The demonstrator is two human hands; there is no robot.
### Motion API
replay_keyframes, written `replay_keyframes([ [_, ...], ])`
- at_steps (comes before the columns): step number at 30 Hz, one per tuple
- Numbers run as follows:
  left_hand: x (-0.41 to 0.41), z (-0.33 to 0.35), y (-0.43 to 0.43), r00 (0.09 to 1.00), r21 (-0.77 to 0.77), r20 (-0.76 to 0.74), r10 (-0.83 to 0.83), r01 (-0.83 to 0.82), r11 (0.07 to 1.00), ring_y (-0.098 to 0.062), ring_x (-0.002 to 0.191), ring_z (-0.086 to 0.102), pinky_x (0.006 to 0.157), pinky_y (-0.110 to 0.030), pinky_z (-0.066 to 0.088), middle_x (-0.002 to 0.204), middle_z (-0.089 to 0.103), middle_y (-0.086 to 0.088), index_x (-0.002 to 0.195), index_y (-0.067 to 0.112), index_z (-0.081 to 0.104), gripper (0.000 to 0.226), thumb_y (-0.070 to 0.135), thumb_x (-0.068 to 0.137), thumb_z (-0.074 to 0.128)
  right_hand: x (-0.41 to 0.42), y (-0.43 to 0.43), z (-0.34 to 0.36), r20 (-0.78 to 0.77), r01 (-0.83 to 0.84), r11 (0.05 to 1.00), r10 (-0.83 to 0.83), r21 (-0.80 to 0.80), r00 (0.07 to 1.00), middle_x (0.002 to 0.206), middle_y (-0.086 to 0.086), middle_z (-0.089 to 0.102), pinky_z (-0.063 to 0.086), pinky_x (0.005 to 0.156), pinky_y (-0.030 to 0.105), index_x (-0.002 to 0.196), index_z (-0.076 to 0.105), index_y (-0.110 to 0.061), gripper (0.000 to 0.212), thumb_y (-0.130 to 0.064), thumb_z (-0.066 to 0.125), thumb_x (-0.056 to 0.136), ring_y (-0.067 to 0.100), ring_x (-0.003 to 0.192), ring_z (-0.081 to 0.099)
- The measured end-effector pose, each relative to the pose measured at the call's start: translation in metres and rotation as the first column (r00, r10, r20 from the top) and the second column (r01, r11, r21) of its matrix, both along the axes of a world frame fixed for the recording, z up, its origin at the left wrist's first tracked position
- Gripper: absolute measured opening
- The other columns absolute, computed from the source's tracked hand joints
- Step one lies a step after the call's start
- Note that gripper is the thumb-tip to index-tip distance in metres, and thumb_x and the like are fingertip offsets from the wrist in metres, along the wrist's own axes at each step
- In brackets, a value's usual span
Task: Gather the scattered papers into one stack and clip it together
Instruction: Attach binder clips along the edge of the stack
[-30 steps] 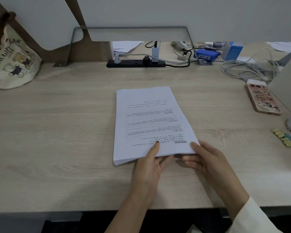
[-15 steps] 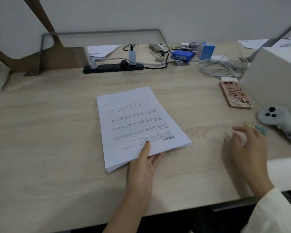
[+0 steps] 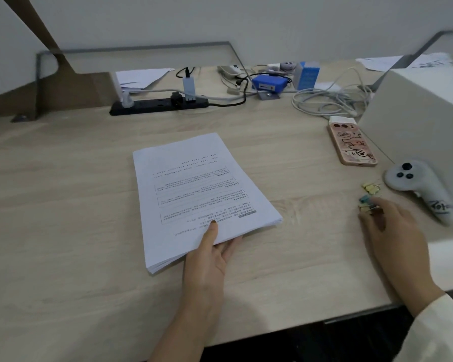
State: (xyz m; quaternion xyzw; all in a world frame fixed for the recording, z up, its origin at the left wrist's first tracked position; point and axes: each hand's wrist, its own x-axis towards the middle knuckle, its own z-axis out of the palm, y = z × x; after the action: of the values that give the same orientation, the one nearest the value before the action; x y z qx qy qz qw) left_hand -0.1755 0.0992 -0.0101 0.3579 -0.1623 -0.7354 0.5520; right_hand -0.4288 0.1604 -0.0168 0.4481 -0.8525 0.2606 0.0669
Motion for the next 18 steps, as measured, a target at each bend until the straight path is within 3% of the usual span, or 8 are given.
replay_keyframes([
  [4, 0.003, -0.001, 0.0, 1.0, -0.007, -0.001, -0.01, 0.01, 1.0, -0.018, 0.107, 0.066, 0.081, -0.033, 0.058, 0.118, 0.068, 0.001, 0.114, 0.025, 0.059, 0.031, 0.005, 0.092, 0.05, 0.003, 0.003, 0.0, 0.039, -0.023, 0.999, 0.024, -0.032, 0.999, 0.107, 0.021, 0.057, 0.047, 0.08, 0.042, 0.112, 0.059, 0.001, 0.032, -0.017, 0.063, 0.085, 0.036, 0.094, 0.056],
  [7, 0.005, -0.002, 0.0, 1.0, -0.022, 0.0, -0.023, 0.023, 0.999, -0.018, 0.109, 0.065, 0.082, -0.033, 0.057, 0.12, 0.067, 0.001, 0.118, 0.025, 0.057, 0.033, 0.006, 0.092, 0.05, 0.005, 0.006, 0.002, 0.128, -0.037, 0.997, 0.046, -0.066, 0.991, 0.106, 0.021, 0.054, 0.04, 0.077, 0.031, 0.105, 0.062, 0.003, 0.024, -0.012, 0.06, 0.087, 0.021, 0.081, 0.05],
  [10, 0.006, -0.002, 0.001, 1.0, -0.035, 0.0, -0.026, 0.026, 0.999, -0.019, 0.11, 0.064, 0.083, -0.034, 0.057, 0.12, 0.068, 0.002, 0.121, 0.024, 0.056, 0.035, 0.006, 0.092, 0.05, 0.004, 0.007, 0.007, 0.196, -0.049, 0.997, 0.062, -0.067, 0.979, 0.102, 0.016, 0.056, 0.035, 0.078, 0.028, 0.102, 0.064, 0.001, 0.019, -0.01, 0.055, 0.089, 0.017, 0.083, 0.047],
  [12, 0.007, -0.002, 0.001, 1.0, -0.038, -0.001, -0.029, 0.029, 0.999, -0.019, 0.108, 0.065, 0.081, -0.034, 0.058, 0.119, 0.068, 0.002, 0.124, 0.022, 0.055, 0.037, 0.006, 0.091, 0.051, 0.001, 0.006, 0.009, 0.324, -0.003, 0.996, 0.034, -0.094, 0.945, 0.1, 0.011, 0.06, 0.037, 0.077, 0.026, 0.102, 0.065, -0.005, 0.017, -0.013, 0.055, 0.09, 0.016, 0.086, 0.049],
  [13, 0.008, -0.002, 0.001, 1.0, -0.039, 0.001, -0.031, 0.031, 0.999, -0.019, 0.107, 0.066, 0.081, -0.034, 0.058, 0.118, 0.068, 0.002, 0.124, 0.022, 0.055, 0.036, 0.006, 0.091, 0.051, -0.002, 0.006, 0.012, 0.455, 0.03, 0.991, 0.035, -0.134, 0.89, 0.101, 0.01, 0.063, 0.041, 0.073, 0.024, 0.1, 0.066, -0.01, 0.015, -0.016, 0.057, 0.089, 0.015, 0.084, 0.052],
  [14, 0.008, -0.002, 0.001, 0.999, -0.04, 0.005, -0.035, 0.035, 0.999, -0.019, 0.107, 0.066, 0.081, -0.034, 0.058, 0.118, 0.069, 0.002, 0.123, 0.021, 0.055, 0.035, 0.006, 0.091, 0.051, -0.004, 0.007, 0.016, 0.629, 0.064, 0.981, 0.068, -0.185, 0.774, 0.101, 0.011, 0.066, 0.047, 0.067, 0.02, 0.097, 0.066, -0.015, 0.016, -0.024, 0.064, 0.085, 0.014, 0.08, 0.056],
  [16, 0.009, -0.002, 0.001, 0.999, -0.039, 0.015, -0.045, 0.046, 0.998, -0.019, 0.105, 0.067, 0.082, -0.034, 0.057, 0.117, 0.069, 0.002, 0.122, 0.021, 0.056, 0.034, 0.007, 0.092, 0.051, -0.008, 0.01, 0.023, 0.871, 0.116, 0.946, 0.225, -0.302, 0.437, 0.084, 0.009, 0.071, 0.053, 0.058, 0.012, 0.092, 0.066, -0.015, 0.057, -0.047, 0.084, 0.049, 0.008, 0.067, 0.065],
  [18, 0.01, -0.002, 0.001, 0.998, -0.038, 0.016, -0.054, 0.055, 0.998, -0.019, 0.106, 0.067, 0.083, -0.034, 0.057, 0.118, 0.069, 0.001, 0.124, 0.02, 0.055, 0.034, 0.007, 0.092, 0.051, -0.005, 0.012, 0.027, 0.936, 0.154, 0.934, 0.292, -0.323, 0.196, 0.065, 0.001, 0.07, 0.053, 0.057, 0.012, 0.098, 0.065, -0.009, 0.088, -0.044, 0.09, 0.021, 0.004, 0.059, 0.067],
])
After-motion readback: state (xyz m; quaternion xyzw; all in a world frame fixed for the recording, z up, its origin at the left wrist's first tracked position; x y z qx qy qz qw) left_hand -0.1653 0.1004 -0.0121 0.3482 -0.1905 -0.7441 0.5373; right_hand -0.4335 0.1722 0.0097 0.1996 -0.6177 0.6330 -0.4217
